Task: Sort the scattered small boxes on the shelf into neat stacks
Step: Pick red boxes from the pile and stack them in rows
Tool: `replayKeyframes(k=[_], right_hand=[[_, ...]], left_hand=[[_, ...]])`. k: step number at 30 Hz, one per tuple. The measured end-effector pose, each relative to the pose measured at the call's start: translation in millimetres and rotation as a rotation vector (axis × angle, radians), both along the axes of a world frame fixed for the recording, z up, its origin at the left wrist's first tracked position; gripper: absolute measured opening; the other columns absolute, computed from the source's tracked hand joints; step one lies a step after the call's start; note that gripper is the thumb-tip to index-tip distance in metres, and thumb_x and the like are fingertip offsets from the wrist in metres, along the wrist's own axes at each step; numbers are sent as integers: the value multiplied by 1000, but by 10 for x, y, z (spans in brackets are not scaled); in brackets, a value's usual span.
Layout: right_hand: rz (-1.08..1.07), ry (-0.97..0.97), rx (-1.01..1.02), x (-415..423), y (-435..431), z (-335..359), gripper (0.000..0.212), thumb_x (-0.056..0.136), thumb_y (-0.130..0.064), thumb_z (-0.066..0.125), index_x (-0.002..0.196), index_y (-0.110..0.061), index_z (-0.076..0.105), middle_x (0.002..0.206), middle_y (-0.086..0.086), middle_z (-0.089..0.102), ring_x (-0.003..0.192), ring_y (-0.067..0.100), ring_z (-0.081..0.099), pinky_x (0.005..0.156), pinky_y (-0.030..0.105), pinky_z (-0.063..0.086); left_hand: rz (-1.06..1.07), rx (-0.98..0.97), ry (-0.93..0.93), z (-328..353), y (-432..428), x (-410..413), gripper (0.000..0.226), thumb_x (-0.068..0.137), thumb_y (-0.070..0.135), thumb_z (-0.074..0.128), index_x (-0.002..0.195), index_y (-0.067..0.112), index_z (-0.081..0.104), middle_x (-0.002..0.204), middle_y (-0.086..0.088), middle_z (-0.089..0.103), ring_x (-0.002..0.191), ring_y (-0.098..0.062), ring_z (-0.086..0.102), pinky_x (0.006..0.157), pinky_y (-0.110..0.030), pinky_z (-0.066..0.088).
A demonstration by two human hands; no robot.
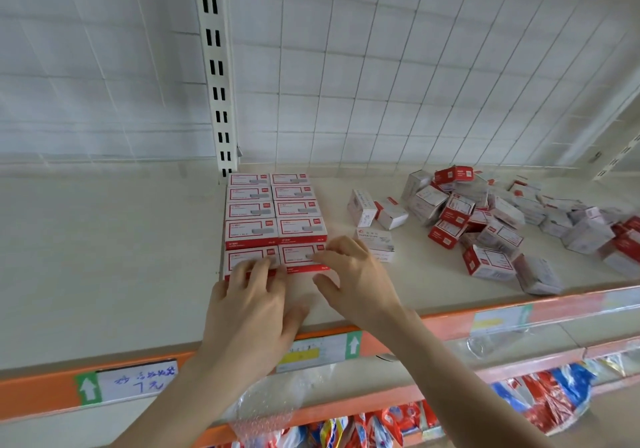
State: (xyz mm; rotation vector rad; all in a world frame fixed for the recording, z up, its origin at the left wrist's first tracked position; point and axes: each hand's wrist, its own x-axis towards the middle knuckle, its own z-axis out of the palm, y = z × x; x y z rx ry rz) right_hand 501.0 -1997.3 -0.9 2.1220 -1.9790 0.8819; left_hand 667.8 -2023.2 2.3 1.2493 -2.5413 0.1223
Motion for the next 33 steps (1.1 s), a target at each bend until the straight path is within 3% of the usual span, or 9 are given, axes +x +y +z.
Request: replayKeyframes(k=[2,4,7,15,17,20,28,33], right_hand=[[4,3,-8,8,-14,7,27,70,-11,69,97,-11,70,93,10,64,85,32,60,56,41,56],[9,10,-41,21,-17,27,26,68,-10,69,94,-10,69,91,10,65,82,32,61,53,40,56],[-10,24,-114,0,8,70,26,65,-11,66,90,-9,68,87,9,65,78,33,61,50,35,53],[-214,66,-124,-483,357,184,37,74,-29,46,98,-10,66,93,9,65,82,32,61,68,39,54],[-267,58,-123,-705,469,196,36,74,-30,46,98,-10,66,93,8,65,81,33,61,68,41,54],[-297,44,-93,-1098,609,195,34,74,-29,46,95,-9,66,92,8,64,80,33,59,67,41,53],[-386,45,-27,-2307,1030,280,32,70,-28,49,91,-15,69,89,6,64,78,32,61,67,39,53],[-563,96,43,-3071,1245,273,35,62,-26,62,95,-15,68,98,11,63,88,38,59,70,47,49]], left_hand=[[-3,12,-1,18,7,2,53,81,53,44,96,9,70,96,-8,67,89,-30,65,62,-40,55],[-10,6,2,27,16,-22,43,68,45,68,92,9,70,93,-9,67,86,-32,65,62,-42,55],[-19,-1,16,75,32,-138,48,51,36,82,89,10,70,91,-11,66,84,-33,65,62,-42,54],[-244,-7,193,216,113,-791,39,62,30,80,94,10,68,88,-5,67,78,-27,66,62,-37,54],[-306,-23,242,252,168,-1021,31,74,33,63,95,11,68,90,-3,67,79,-25,65,62,-34,53],[-361,-19,264,304,261,-1418,39,76,37,41,91,13,68,89,0,67,77,-22,65,61,-32,53],[-351,-11,220,388,487,-2561,40,72,36,40,85,14,71,81,1,66,67,-24,64,54,-31,51],[-351,10,200,406,704,-3206,22,68,32,62,79,14,69,80,0,65,68,-24,63,53,-32,52]])
